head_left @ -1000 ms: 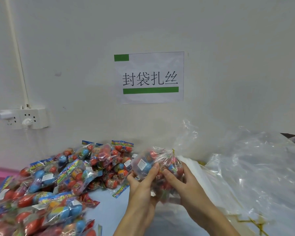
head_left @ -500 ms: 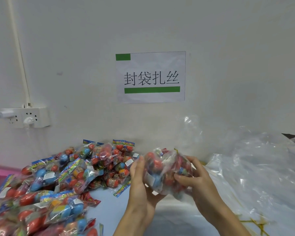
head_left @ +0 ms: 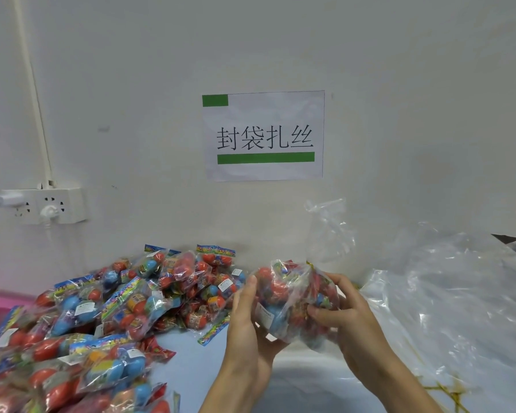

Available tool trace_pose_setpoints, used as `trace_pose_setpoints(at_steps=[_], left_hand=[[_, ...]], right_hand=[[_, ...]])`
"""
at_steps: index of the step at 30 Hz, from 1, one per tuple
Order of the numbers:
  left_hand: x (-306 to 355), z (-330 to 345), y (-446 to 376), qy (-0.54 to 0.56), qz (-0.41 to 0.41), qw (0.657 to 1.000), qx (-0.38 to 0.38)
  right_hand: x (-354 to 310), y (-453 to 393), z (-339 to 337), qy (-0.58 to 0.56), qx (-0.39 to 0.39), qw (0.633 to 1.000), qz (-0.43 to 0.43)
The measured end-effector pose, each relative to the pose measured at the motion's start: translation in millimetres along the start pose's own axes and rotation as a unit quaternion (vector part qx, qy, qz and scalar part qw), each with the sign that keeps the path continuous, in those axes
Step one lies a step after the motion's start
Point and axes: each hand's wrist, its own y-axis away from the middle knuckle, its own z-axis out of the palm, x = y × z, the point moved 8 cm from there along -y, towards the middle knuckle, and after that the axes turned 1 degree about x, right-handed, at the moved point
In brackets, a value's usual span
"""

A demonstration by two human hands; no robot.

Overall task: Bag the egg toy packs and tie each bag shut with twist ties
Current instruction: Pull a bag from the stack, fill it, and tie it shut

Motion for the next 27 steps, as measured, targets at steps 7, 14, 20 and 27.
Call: trace_pose_setpoints(at_steps=[7, 14, 20, 27], left_hand=[[0, -1, 3, -0.044, 0.026, 0.999, 0.016], [-2, 10, 8, -0.075, 0.045, 0.996, 0.003], [-5, 14, 14, -0.051, 0.014, 0.998, 0.018], [-13, 14, 14, -0.008, -0.015, 1.0, 0.002]], right_hand=[[11, -3, -18, -0.029, 0.051, 0.997, 0.047], [7, 5, -22, -0.007, 0.06, 0.995, 0.075], [-6, 18, -28, -0.02, -0.007, 0.992, 0.127], [-6, 26, -38, -0.047, -0.015, 0.984, 0.17]])
